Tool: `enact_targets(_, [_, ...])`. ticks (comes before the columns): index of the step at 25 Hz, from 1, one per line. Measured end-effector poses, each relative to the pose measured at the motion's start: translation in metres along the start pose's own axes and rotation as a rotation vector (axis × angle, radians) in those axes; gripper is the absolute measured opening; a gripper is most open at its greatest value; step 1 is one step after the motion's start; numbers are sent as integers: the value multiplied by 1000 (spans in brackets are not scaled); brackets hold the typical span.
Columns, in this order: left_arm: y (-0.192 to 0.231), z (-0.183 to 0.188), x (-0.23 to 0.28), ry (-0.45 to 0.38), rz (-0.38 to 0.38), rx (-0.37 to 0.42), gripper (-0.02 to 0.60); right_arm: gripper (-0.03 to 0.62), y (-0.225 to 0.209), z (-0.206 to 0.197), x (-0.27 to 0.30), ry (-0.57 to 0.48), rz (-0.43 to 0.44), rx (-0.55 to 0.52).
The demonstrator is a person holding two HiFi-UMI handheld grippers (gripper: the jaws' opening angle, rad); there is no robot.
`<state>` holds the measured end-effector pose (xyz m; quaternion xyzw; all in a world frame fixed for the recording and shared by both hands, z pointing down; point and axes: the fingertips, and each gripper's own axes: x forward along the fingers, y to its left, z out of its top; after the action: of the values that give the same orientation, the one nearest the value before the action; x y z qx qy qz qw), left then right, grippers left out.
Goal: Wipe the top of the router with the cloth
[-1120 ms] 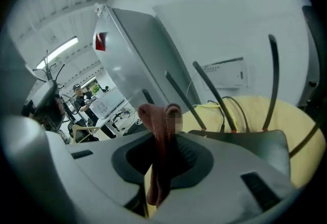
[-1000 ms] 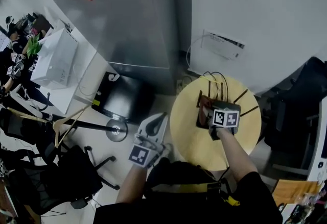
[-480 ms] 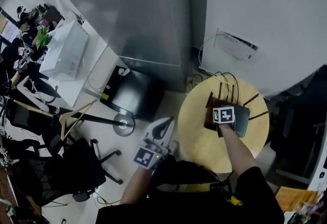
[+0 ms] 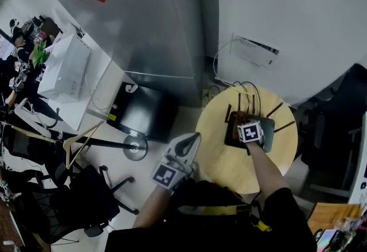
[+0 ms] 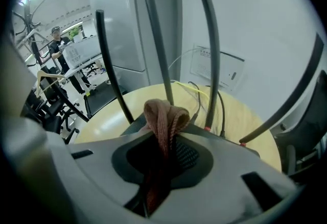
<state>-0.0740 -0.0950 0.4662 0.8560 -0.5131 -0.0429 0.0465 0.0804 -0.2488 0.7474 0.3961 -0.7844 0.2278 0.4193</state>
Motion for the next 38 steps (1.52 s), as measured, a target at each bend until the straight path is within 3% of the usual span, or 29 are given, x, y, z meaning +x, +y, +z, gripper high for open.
enact_targets(6, [-7, -3, 3, 8, -23, -9, -6, 64, -35, -29, -7, 49, -54, 39])
enact_targets(15, [-15, -8, 8, 33, -54, -14, -6, 64, -65, -34, -23, 20, -103, 1])
enact_targets(30, [-26, -13, 12, 71, -92, -19, -6, 64, -120, -66, -39, 42, -198, 61])
enact_targets(38, [-34, -19, 8, 91, -129, -49, -6, 64, -138, -76, -73, 157, -396, -37])
